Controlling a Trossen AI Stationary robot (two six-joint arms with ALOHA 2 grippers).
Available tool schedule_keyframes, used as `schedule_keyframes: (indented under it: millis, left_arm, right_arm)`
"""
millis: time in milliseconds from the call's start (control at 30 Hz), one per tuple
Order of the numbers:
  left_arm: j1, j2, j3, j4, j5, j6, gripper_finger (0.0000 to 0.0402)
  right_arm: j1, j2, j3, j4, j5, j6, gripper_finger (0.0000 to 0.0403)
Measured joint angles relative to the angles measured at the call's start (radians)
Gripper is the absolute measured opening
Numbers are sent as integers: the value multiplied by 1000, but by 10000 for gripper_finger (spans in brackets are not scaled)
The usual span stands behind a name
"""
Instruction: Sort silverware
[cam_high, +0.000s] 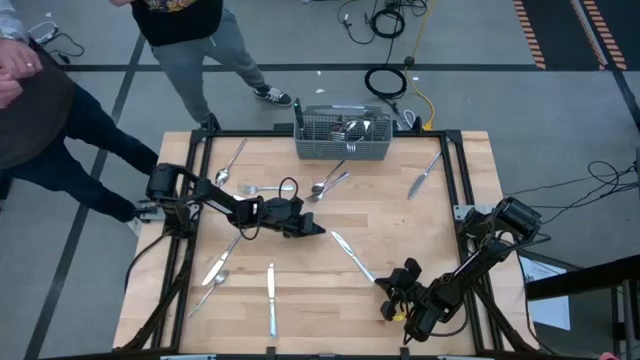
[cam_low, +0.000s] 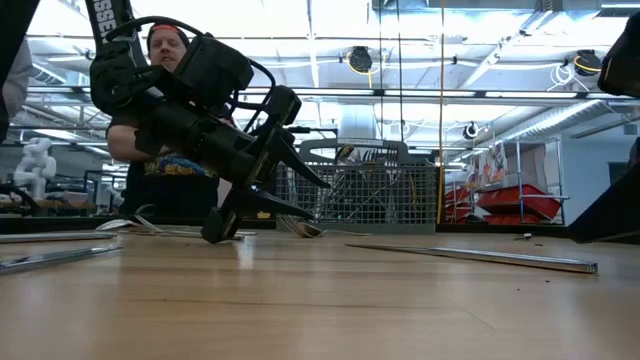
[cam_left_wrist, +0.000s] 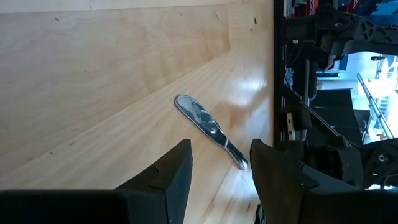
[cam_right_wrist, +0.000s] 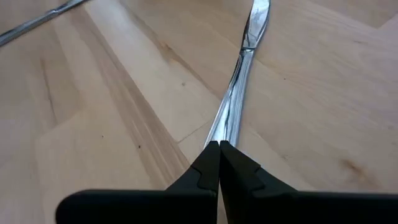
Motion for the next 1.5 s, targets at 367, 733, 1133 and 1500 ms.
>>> schedule_keyframes:
  millis: [367, 733, 1133, 1500]
  left_arm:
    - [0, 0, 0, 0, -1, 5, 167]
    - [0, 0, 1, 0, -2, 6, 167]
    - [0, 0, 1, 0, -3, 6, 167]
    - [0, 0, 2, 1, -9, 8, 167]
  right_arm:
    - [0, 0, -8, 13, -20, -5, 0]
    - [0, 0, -8, 10, -21, -12, 0]
    - [0, 0, -8, 20, -19, -43, 0]
    - [-8, 0, -28, 77, -31, -82, 0]
